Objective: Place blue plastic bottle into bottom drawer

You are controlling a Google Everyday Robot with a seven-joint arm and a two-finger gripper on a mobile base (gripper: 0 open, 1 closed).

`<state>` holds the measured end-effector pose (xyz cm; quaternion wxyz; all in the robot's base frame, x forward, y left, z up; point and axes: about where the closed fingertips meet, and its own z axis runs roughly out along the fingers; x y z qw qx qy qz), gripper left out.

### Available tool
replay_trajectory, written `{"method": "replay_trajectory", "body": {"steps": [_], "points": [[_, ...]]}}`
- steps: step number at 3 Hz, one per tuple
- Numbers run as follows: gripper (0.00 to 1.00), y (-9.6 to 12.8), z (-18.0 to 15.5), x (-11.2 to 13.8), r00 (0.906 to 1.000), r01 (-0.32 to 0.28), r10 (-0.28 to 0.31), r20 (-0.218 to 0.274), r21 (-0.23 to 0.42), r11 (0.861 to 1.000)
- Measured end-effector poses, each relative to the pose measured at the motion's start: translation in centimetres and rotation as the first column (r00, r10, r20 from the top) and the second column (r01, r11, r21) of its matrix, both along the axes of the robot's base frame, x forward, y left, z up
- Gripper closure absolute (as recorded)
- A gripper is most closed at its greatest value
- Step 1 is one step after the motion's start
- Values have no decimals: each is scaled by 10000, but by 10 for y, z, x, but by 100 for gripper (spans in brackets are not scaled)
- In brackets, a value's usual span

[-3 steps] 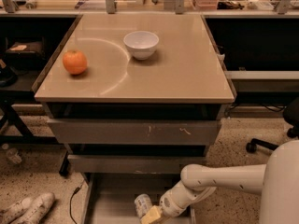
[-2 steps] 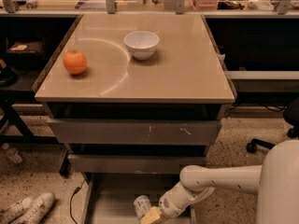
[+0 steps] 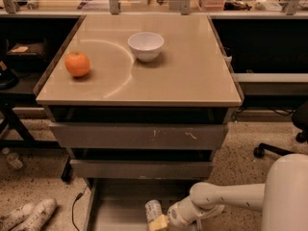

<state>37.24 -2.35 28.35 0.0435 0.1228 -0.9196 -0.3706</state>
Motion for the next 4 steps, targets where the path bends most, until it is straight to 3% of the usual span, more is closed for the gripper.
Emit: {"method": "replay_trajectory", "body": {"steps": [2,4], "points": [[100,-19,-44,35,9823,1652,-1595,980,-538,9848],[100,-27,-84,59,9687,2364,-2298,938,-673,9693]]}}
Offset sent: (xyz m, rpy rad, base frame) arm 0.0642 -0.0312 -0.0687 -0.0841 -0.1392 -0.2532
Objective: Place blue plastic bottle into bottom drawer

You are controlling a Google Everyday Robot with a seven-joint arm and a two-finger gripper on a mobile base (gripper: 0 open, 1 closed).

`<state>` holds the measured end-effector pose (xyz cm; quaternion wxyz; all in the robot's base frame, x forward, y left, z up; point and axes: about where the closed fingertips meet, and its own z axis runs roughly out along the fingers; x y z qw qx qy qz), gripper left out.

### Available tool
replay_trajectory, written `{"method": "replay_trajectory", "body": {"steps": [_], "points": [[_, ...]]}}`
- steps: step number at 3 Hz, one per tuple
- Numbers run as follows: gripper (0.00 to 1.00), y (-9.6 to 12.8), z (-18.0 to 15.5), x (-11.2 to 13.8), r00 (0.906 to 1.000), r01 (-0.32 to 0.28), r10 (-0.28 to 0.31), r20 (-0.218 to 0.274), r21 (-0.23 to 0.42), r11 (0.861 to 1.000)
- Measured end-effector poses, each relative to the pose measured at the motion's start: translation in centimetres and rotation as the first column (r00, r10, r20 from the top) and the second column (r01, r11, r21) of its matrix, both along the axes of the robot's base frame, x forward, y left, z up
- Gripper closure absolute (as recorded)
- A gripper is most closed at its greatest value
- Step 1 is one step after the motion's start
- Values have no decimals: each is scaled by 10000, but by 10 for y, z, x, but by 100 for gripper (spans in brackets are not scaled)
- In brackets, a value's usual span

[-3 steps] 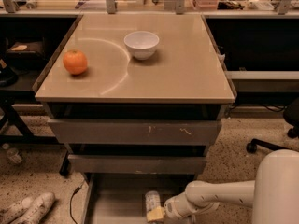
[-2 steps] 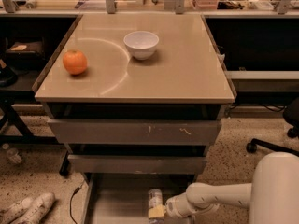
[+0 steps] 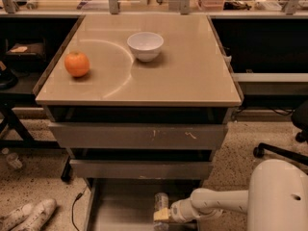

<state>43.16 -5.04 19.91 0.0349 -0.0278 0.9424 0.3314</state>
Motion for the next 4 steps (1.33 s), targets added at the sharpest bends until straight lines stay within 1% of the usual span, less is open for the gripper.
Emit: {"method": "replay_trajectory", "body": {"steps": [2,4], "points": [[100,2,-36,12,9988,236,-241,-427,-125,9996],[100,2,-62,12,9966,320,-334,-753,-195,9993]]}}
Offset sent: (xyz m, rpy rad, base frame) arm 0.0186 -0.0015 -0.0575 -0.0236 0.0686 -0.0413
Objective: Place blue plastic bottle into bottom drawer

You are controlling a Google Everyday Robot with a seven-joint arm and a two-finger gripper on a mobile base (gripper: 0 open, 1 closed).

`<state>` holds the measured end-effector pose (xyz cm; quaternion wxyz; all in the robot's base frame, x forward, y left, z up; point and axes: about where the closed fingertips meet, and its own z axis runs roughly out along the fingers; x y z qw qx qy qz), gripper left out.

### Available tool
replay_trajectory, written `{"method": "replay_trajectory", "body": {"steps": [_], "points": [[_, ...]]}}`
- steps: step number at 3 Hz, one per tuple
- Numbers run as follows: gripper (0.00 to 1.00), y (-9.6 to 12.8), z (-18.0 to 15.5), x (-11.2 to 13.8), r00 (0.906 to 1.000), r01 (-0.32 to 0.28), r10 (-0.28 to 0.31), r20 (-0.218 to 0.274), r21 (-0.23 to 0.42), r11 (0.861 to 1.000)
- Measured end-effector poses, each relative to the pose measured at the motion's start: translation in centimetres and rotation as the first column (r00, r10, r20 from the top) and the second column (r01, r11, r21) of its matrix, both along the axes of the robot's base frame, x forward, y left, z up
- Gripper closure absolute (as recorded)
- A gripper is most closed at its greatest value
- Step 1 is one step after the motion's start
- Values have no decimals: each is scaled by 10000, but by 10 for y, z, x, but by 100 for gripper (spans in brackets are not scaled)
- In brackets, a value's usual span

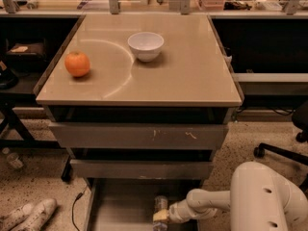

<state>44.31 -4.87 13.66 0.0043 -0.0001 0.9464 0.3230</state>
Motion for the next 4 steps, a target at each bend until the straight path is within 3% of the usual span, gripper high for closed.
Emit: {"method": "replay_trajectory", "body": {"steps": [1,4], "points": [[100,1,-7,0,9999,-32,30,-136,-97,9999],[35,1,-8,0,9999,-33,32,-137,-98,9999]]}}
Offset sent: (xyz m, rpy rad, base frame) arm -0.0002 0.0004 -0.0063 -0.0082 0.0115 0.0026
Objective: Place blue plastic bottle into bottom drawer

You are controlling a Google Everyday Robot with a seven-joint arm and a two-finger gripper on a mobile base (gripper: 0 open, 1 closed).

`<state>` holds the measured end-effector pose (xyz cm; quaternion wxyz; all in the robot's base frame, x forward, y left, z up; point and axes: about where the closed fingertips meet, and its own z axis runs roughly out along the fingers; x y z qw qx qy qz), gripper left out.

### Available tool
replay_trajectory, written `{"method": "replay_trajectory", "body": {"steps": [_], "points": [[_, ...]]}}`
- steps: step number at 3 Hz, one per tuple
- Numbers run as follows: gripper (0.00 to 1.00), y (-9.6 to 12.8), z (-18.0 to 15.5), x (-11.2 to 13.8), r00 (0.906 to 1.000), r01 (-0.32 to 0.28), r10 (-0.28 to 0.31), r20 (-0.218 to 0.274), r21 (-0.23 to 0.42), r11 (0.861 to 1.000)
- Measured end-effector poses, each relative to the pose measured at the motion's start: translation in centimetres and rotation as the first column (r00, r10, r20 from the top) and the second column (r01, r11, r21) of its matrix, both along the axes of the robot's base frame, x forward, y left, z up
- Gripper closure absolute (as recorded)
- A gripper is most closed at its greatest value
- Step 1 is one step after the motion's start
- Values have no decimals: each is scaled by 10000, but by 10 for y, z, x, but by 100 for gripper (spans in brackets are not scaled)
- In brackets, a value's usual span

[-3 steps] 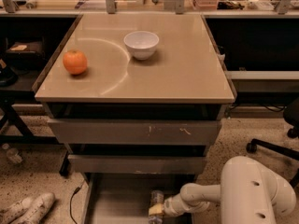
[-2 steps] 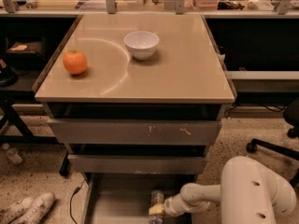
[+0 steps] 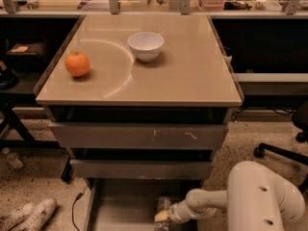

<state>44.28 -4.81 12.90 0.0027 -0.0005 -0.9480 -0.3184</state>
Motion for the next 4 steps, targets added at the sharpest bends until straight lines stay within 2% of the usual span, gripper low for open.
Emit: {"method": "replay_trajectory", "body": {"steps": [1,2,4], "points": [[13,0,0,0,10000,0,0,0,0,10000],[0,0,0,0,10000,-2,2,-3,1,10000],[0,0,5,0,10000,-1,1,-3,2,10000]]}}
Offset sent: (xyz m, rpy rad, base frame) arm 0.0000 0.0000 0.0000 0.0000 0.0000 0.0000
